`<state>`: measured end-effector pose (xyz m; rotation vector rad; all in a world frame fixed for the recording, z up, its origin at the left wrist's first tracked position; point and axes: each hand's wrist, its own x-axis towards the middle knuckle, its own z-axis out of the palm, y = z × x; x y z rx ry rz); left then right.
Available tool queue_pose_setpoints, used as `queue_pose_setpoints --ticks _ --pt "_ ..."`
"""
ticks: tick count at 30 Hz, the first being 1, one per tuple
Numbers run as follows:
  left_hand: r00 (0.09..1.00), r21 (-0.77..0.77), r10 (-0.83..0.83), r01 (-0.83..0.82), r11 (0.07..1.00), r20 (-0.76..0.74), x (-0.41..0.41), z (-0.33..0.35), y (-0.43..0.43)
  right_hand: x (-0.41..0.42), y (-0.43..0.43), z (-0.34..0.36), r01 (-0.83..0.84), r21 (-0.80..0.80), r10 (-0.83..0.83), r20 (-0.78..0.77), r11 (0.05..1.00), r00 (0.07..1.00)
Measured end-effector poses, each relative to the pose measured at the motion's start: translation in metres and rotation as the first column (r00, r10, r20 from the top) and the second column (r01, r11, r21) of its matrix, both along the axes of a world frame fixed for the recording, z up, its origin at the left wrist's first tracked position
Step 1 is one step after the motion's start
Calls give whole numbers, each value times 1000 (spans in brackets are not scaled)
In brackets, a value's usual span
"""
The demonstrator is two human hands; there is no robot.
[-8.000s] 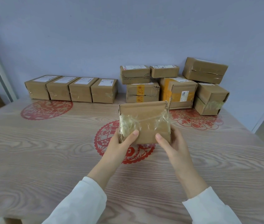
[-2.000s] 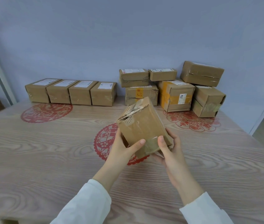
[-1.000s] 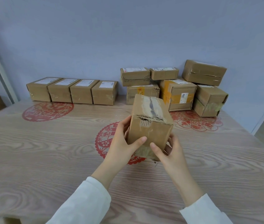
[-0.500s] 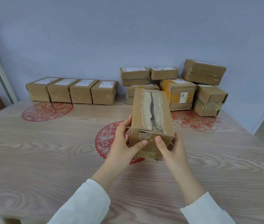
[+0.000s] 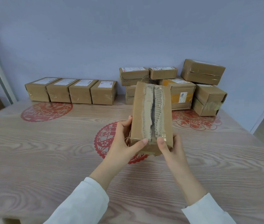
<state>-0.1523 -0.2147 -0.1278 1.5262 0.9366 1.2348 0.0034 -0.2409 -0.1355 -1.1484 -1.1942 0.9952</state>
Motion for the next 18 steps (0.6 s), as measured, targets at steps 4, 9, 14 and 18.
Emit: queue_pose_setpoints --ticks 4,9,14,18 --pt "999 20 -6 7 1000 -32 0 0 1 0 4 -2 46 -14 -46 -9 999 999" --pt "1000 -32 20 -19 999 22 4 1 2 -3 0 5 0 24 1 -49 1000 999" --pt "1000 -59 17 -17 998 -9 4 -3 2 0 4 -1 -7 44 9 -29 999 1000" --pt "997 -30 64 -63 998 38 5 0 4 -3 5 -5 -11 46 12 -28 999 1000"
